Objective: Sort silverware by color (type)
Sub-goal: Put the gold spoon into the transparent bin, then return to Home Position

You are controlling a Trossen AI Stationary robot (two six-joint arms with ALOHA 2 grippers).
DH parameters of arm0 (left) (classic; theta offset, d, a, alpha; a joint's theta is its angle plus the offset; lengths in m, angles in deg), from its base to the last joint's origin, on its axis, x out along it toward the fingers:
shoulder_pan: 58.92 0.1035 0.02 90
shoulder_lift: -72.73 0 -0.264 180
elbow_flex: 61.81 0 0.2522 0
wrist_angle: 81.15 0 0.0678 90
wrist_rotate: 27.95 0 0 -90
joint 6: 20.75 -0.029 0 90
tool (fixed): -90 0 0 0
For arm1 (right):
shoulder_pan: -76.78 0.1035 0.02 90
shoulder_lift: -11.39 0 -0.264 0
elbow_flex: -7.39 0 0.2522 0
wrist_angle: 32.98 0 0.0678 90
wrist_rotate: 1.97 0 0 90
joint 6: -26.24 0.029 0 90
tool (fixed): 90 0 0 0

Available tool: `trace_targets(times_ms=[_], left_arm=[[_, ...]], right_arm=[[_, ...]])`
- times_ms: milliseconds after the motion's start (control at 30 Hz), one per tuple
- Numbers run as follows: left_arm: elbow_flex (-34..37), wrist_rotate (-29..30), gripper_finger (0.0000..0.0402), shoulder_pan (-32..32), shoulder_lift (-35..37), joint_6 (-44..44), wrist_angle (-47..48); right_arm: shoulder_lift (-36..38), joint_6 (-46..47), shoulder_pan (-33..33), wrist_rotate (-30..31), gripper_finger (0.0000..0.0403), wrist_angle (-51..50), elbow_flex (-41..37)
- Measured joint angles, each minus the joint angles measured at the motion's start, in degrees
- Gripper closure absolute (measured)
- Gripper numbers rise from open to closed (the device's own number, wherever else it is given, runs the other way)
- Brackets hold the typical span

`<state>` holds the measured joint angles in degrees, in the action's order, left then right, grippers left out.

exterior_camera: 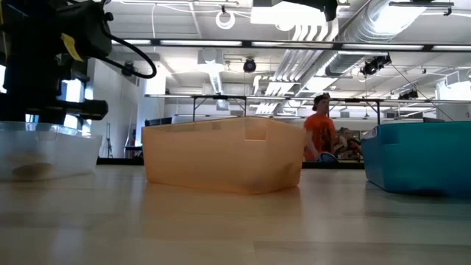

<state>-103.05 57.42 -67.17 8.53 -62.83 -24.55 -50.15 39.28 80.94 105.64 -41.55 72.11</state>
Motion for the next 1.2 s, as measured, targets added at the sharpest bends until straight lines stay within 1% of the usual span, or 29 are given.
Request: trace_targets(times_ms=[133,233,567,700,833,967,1033,1133,1200], left_arm=[[0.07,0.24,0.0399,0.00,-0.05,1.40,-0.55],[0.13,0.27,0.0386,0.00,-0.07,1.53,-0.66],[0.25,0.59,0.0300,0.00,-0.22,4.41,-1.71],[-1.88,0.74,0.0271,0.01,-0.19,5.92,-0.68],[-5.85,0.91,0.0252,0.09,-0.17,8.30,1.66],[-11.47,1.30,0.0246,0.11,-0.15,10.15,7.80],[-15.38,2.62,0.0246,0.43,-0.16,10.59,11.95],[-23.05,4.79,0.0245,1.60,-0.01,12.80,18.54],[-29.12,5.07,0.0245,2.83,0.65,15.57,20.03]], right_arm=[[0.00,0.00,0.00,0.00,0.0169,0.00,0.01],[0.00,0.00,-0.01,0.00,0.0169,0.00,0.00],[0.00,-0.02,0.00,0.02,0.0169,0.00,0.00],[0.00,-0.02,0.00,0.02,0.0169,-0.02,0.00],[0.00,-0.04,0.00,0.04,0.0169,-0.02,0.01],[0.00,-0.28,0.00,0.04,0.0169,-0.02,0.00],[0.00,-0.50,0.00,0.04,0.0169,-0.02,0.02],[0.00,-0.70,0.00,0.01,0.0169,-0.03,0.02],[0.00,-1.68,0.00,-0.52,0.0169,-0.02,0.01]])
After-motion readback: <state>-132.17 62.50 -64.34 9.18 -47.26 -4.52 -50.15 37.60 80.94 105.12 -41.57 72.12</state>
